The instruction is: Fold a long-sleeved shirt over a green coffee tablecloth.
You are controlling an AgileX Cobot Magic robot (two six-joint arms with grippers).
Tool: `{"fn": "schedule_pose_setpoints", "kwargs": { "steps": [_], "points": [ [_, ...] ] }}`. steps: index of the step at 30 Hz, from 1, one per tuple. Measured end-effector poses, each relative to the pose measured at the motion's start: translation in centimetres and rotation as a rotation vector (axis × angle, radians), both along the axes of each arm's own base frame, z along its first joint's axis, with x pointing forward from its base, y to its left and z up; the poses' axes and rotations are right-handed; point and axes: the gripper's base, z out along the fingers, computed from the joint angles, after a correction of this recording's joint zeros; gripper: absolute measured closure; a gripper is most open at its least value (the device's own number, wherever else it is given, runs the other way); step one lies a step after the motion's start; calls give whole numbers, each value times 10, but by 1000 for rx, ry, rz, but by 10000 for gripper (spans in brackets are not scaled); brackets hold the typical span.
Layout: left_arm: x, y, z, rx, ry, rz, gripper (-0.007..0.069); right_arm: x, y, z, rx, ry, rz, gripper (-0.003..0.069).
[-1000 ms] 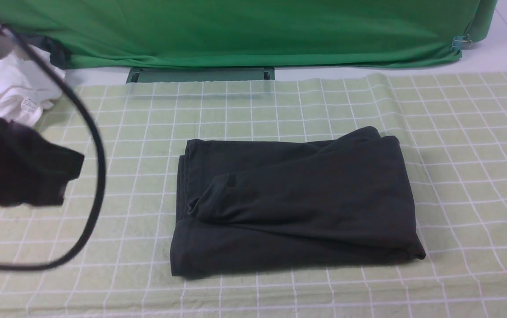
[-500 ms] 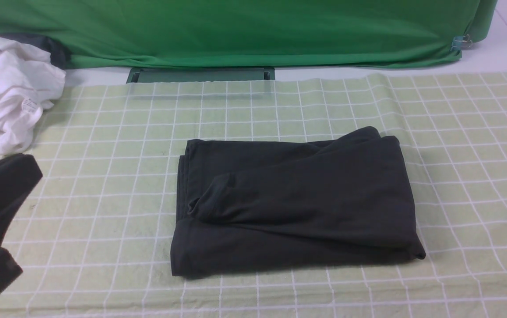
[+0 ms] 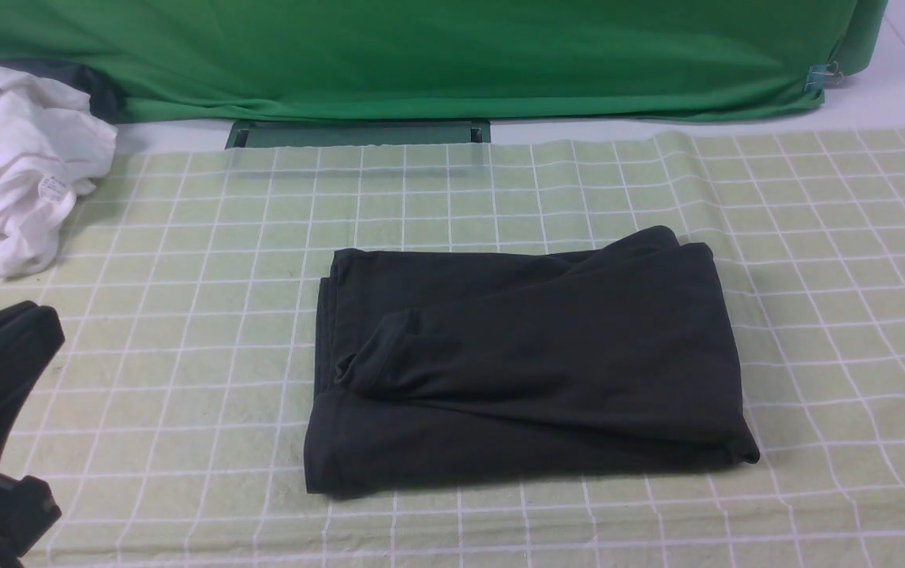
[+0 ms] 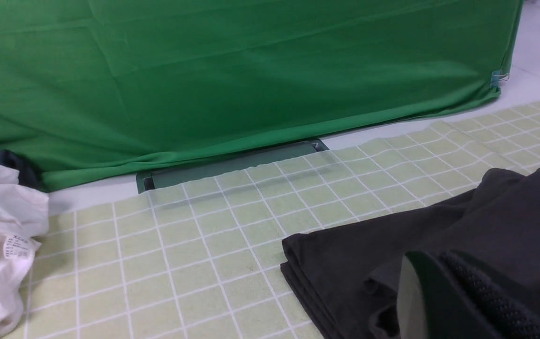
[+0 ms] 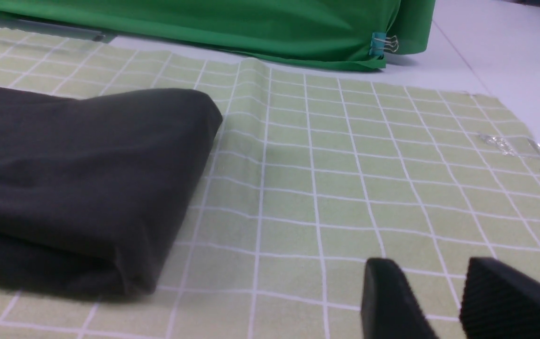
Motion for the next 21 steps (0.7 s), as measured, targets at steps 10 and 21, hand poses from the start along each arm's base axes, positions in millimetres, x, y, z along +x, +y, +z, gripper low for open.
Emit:
{"fn": "schedule_pose_setpoints", "kwargs": {
  "steps": [10, 21],
  "points": [
    [-10, 8, -24, -1, -143, 64, 610, 0, 0, 0, 1, 1, 0, 418],
    [-28, 25, -82, -140, -218, 306, 610, 0, 0, 0, 1, 1, 0, 418]
  ]
}}
